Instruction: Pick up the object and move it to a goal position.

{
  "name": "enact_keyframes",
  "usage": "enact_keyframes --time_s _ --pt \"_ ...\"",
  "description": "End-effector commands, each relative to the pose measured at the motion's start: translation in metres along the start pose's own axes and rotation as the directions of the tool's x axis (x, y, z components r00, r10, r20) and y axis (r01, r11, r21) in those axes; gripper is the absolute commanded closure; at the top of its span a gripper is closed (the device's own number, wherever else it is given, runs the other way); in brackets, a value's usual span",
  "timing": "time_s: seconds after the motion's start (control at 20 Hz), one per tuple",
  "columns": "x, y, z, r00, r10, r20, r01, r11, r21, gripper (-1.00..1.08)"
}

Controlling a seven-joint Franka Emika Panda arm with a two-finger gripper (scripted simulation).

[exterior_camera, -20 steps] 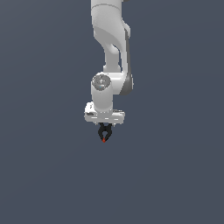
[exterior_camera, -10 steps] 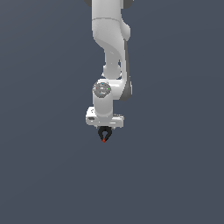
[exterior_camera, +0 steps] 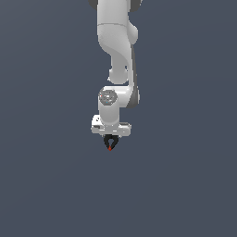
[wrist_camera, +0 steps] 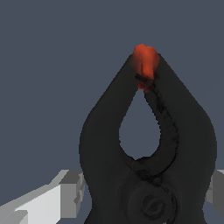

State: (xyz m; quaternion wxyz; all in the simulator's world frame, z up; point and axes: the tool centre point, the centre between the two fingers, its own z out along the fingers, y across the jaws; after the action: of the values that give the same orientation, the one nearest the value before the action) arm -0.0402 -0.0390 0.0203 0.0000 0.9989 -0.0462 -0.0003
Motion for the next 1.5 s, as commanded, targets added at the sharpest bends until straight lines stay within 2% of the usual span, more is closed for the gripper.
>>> enact_keyframes --time_s 0.0,0.4,0.75,1.05,1.45 --pt "0.0 0.0 0.001 1.0 0.0 -0.001 0.0 1.0 0.0 1.08" --pt "-0.001 0.001 -0.002 1.0 0.0 -0.001 0.0 1.0 0.0 1.08" --pt "-0.01 0.018 -0.019 1.0 0.0 -0.001 0.0 1.0 0.0 1.08" --pt "-0.026 0.048 -0.05 1.0 0.0 0.0 0.0 1.0 0.001 1.08" --pt "-0.057 0.107 -0.112 1.0 0.0 -0.001 0.0 1.0 0.002 1.08"
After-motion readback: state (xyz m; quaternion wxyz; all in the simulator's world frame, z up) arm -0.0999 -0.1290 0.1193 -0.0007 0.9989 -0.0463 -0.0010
